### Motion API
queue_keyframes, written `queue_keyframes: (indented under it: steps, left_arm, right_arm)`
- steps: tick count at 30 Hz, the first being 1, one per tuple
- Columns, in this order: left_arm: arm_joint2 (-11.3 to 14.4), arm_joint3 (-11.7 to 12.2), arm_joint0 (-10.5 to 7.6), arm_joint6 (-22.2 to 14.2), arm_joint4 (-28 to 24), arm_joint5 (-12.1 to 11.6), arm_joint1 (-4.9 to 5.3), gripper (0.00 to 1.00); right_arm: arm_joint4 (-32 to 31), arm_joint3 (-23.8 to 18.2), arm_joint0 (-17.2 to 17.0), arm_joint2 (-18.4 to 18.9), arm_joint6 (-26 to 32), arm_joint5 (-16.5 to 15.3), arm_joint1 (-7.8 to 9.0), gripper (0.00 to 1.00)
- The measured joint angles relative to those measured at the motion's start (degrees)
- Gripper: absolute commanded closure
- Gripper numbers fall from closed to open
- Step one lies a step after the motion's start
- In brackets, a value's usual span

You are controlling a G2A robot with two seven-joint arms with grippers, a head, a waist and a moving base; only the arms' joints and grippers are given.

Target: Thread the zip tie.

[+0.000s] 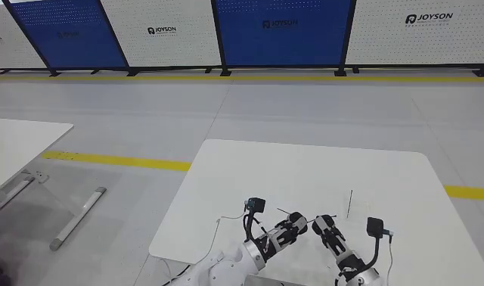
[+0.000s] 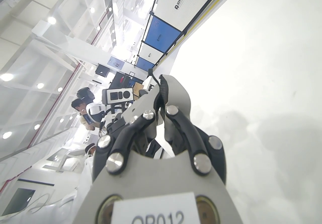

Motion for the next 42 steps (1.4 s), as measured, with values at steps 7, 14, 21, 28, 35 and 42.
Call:
queue_keyframes:
  steps: [7,14,21,28,35,42]
  left_arm:
    - [-0.1,0.1,-0.04,-0.2,-0.9,-0.1,-0.03,0.53]
    - [-0.5,0.1,0.11,0.2,-1.3,0.0,0.00,0.70]
    - [-1.0,0.0,0.27,0.3,-1.5,0.0,0.05,0.82]
    - [-1.3,-0.4,0.35,0.4,-1.7,-0.1,0.08,0.96]
    - [-1.3,-0.4,0.31,0.3,-1.7,-0.2,0.06,1.00]
    - [-1.2,-0.7,0.51,-0.1,-2.1,-1.3,0.07,1.00]
  right_arm:
    - [0.1,0.1,-0.2,0.3,-0.3,-0.2,0.05,1.00]
    - [-0.7,0.2,-0.4,0.5,-1.6,0.4,0.04,1.00]
    - [-0.9,-0.1,-0.8,0.8,-1.9,0.3,0.09,1.00]
    - [-1.3,-0.2,-1.0,0.9,-1.9,0.3,0.13,1.00]
    - [-1.3,-0.5,-1.1,1.1,-1.8,0.2,0.16,1.00]
    - [-1.0,-0.5,-1.1,1.0,-1.8,-0.1,0.15,1.00]
